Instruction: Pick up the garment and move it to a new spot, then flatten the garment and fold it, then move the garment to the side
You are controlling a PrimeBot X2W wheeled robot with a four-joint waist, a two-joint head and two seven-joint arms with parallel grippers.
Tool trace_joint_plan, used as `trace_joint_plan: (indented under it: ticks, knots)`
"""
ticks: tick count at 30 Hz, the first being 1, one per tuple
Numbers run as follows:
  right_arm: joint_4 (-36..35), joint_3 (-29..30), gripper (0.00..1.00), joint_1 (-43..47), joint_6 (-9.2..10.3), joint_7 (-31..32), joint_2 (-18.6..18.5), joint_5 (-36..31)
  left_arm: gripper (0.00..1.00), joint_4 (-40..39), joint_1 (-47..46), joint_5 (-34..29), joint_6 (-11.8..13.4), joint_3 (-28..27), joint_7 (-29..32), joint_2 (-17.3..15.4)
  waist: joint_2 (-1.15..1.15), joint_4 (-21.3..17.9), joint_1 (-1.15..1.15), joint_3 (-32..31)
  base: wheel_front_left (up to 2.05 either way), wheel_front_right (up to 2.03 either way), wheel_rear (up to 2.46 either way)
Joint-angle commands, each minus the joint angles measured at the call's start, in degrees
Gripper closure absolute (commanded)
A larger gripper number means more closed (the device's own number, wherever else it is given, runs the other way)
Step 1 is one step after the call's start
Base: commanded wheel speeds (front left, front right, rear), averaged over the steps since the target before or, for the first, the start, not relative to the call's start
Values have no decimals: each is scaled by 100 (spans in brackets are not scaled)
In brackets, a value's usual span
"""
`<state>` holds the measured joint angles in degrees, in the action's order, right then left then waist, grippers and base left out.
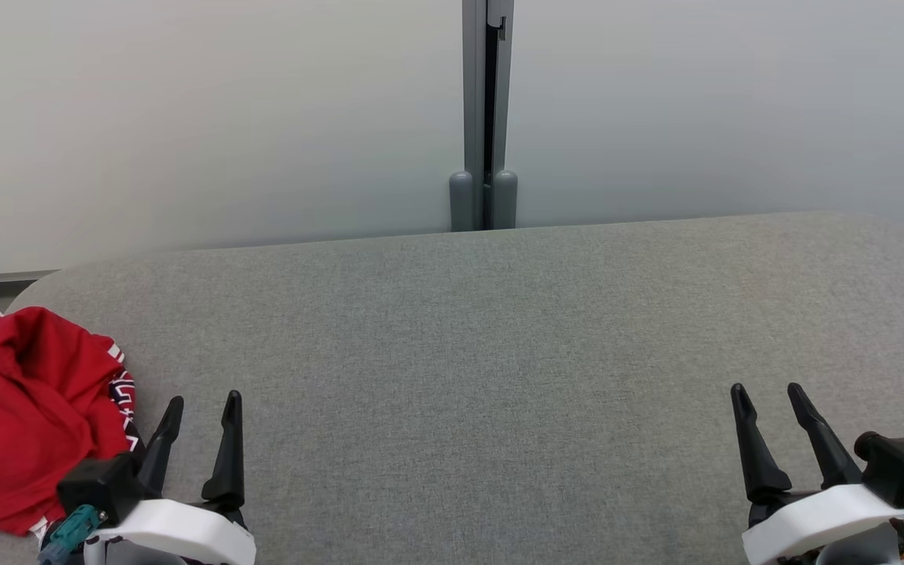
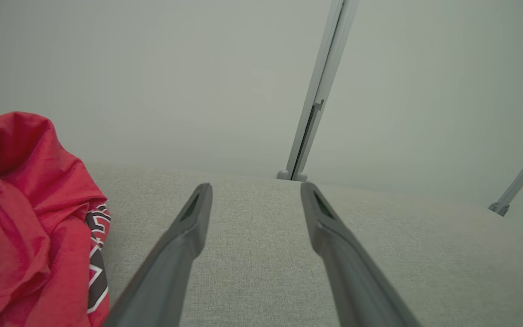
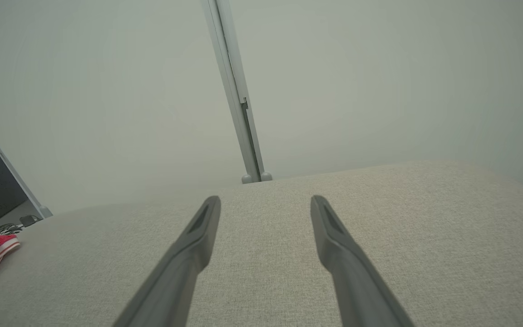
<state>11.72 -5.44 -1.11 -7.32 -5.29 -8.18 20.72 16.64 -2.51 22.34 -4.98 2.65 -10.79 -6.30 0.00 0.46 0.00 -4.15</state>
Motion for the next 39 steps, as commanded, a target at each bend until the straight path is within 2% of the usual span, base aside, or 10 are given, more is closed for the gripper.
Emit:
trace_joint_plan:
  ticks: [1, 18, 39]
  knots:
    - [-13, -8, 0, 28, -21, -50, -9, -160, 0, 24, 28, -177, 27, 0, -57, -39, 0, 1, 0, -11, 0, 0, 0]
    - [88, -16, 0, 113, -25, -91, 66, -647, 0, 290, 27, -823, 43, 29, -253, -6, 0, 18, 0, -78, 0, 0, 0]
    - [159, -2, 0, 223, -24, -139, 165, -943, 0, 699, -19, -1233, 16, 2, -448, 77, 0, 39, 0, -160, 0, 0, 0]
